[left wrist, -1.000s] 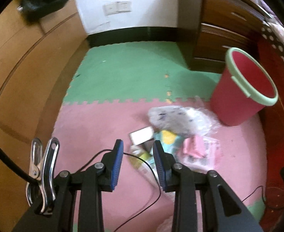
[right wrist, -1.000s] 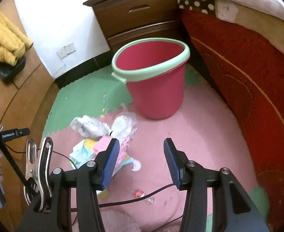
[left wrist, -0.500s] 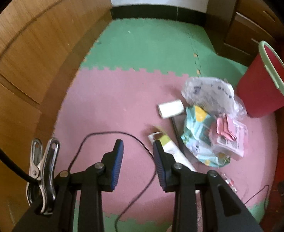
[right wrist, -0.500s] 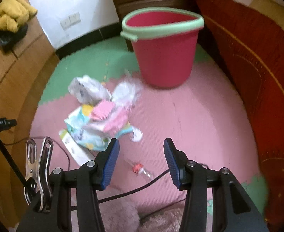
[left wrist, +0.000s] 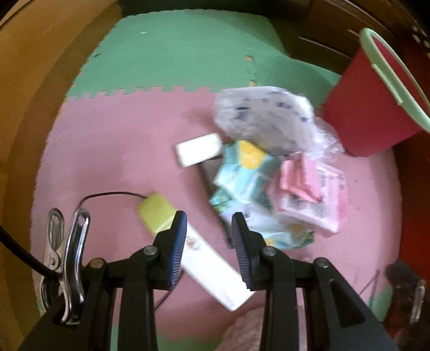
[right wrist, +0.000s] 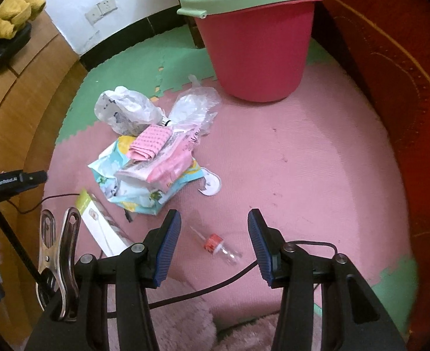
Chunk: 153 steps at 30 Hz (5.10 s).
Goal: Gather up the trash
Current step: 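Move both open tools back toward the trash pile, then grasp the pink packaging with the left tool while the right tool grasps the pink-white wrapper, then carry both pink wrappers in the two tools over the red bucket, then open the left tool dropping the pink packaging while the right tool releases its wrapper into the bucket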
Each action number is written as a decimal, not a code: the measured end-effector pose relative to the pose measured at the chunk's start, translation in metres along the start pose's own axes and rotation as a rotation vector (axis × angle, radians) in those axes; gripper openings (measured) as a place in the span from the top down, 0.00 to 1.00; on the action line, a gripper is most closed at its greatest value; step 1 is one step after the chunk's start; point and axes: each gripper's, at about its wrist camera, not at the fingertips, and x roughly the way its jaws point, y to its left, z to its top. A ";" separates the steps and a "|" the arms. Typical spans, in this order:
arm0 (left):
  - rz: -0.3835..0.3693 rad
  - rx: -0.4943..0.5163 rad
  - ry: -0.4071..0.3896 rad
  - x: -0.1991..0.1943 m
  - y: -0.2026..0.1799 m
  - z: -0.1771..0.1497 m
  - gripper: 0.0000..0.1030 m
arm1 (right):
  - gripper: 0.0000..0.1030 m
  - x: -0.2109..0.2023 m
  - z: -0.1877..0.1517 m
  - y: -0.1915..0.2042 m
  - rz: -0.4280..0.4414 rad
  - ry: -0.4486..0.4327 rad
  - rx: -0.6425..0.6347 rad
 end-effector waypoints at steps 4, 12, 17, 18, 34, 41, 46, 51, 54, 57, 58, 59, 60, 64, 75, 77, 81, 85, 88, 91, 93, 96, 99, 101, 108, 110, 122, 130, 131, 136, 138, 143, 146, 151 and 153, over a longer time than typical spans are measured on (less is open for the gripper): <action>-0.071 0.033 -0.004 0.013 -0.030 0.014 0.63 | 0.53 0.017 0.013 0.004 0.027 0.019 0.003; -0.156 0.121 0.048 0.059 -0.083 0.030 0.52 | 0.53 0.051 0.029 -0.008 0.055 0.067 0.067; -0.196 0.134 0.110 0.090 -0.105 0.038 0.49 | 0.53 0.063 0.039 -0.017 0.061 0.105 0.079; -0.198 0.140 0.122 0.097 -0.109 0.040 0.49 | 0.53 0.066 0.042 -0.019 0.064 0.112 0.087; -0.139 0.110 0.240 0.156 -0.113 0.063 0.53 | 0.53 0.112 0.088 -0.022 0.122 0.215 0.135; -0.162 0.104 0.242 0.160 -0.110 0.068 0.76 | 0.53 0.133 0.097 -0.009 0.136 0.265 0.093; -0.187 0.097 0.254 0.161 -0.105 0.069 0.76 | 0.52 0.153 0.095 -0.002 0.128 0.308 0.076; -0.201 0.091 0.268 0.157 -0.099 0.079 0.68 | 0.52 0.170 0.093 0.005 0.115 0.349 0.051; -0.197 0.101 0.268 0.155 -0.097 0.088 0.63 | 0.52 0.178 0.093 0.005 0.127 0.371 0.060; -0.239 0.115 0.289 0.155 -0.098 0.089 0.46 | 0.62 0.183 0.096 0.001 0.159 0.395 0.101; -0.247 0.118 0.298 0.157 -0.099 0.089 0.46 | 0.75 0.183 0.096 0.000 0.168 0.397 0.104; -0.250 0.122 0.312 0.159 -0.102 0.087 0.46 | 0.80 0.183 0.098 0.002 0.175 0.393 0.096; -0.243 0.125 0.328 0.161 -0.105 0.085 0.46 | 0.82 0.181 0.100 0.004 0.182 0.387 0.082; -0.180 0.127 0.359 0.170 -0.107 0.078 0.46 | 0.98 0.176 0.104 0.010 0.201 0.375 0.048; -0.174 0.047 0.328 0.138 -0.080 0.095 0.86 | 0.99 0.150 0.112 0.022 0.224 0.379 -0.011; -0.173 0.040 0.319 0.130 -0.069 0.096 0.88 | 0.99 0.141 0.117 0.021 0.227 0.373 -0.020; -0.189 0.002 0.309 0.109 -0.055 0.096 0.89 | 0.99 0.121 0.125 0.018 0.223 0.350 -0.042; -0.188 -0.001 0.283 0.083 -0.061 0.086 0.89 | 0.99 0.107 0.133 0.014 0.227 0.337 -0.057; -0.182 0.011 0.265 0.076 -0.072 0.085 0.89 | 0.99 0.093 0.137 0.012 0.236 0.321 -0.082; -0.186 0.022 0.249 0.061 -0.077 0.090 0.89 | 0.99 0.075 0.139 0.013 0.248 0.306 -0.109; -0.187 0.036 0.230 0.049 -0.081 0.094 0.89 | 0.99 0.061 0.140 0.015 0.252 0.294 -0.128; -0.188 0.054 0.201 0.027 -0.088 0.101 0.89 | 0.99 0.039 0.145 0.019 0.260 0.272 -0.148; -0.196 0.070 0.165 -0.004 -0.090 0.108 0.89 | 0.99 0.015 0.151 0.022 0.264 0.238 -0.182; -0.205 0.081 0.135 -0.020 -0.094 0.114 0.89 | 0.99 0.002 0.156 0.022 0.262 0.216 -0.198; -0.248 0.111 0.040 -0.068 -0.114 0.134 0.89 | 0.99 -0.053 0.172 0.018 0.264 0.114 -0.234; -0.261 0.129 0.017 -0.077 -0.123 0.141 0.89 | 0.99 -0.068 0.174 0.017 0.264 0.082 -0.244; -0.387 0.212 -0.065 -0.105 -0.193 0.185 0.89 | 0.99 -0.142 0.194 -0.008 0.259 -0.103 -0.150; -0.397 0.272 -0.051 -0.078 -0.241 0.206 0.89 | 0.99 -0.165 0.205 -0.016 0.219 -0.168 -0.137; -0.390 0.279 -0.047 -0.073 -0.245 0.207 0.89 | 0.99 -0.165 0.207 -0.017 0.210 -0.176 -0.130; -0.365 0.297 -0.029 -0.048 -0.258 0.215 0.89 | 0.99 -0.161 0.212 -0.026 0.181 -0.199 -0.095; -0.360 0.299 -0.022 -0.041 -0.260 0.217 0.88 | 0.99 -0.159 0.214 -0.029 0.171 -0.207 -0.082; -0.364 0.320 -0.012 -0.030 -0.268 0.220 0.85 | 0.99 -0.155 0.217 -0.035 0.162 -0.212 -0.057; -0.346 0.331 -0.016 -0.029 -0.271 0.220 0.81 | 0.99 -0.154 0.219 -0.035 0.153 -0.218 -0.049; -0.347 0.313 -0.009 -0.030 -0.268 0.220 0.79 | 0.99 -0.152 0.221 -0.039 0.143 -0.221 -0.037; -0.332 0.309 -0.016 -0.033 -0.265 0.219 0.78 | 0.99 -0.150 0.222 -0.041 0.140 -0.220 -0.029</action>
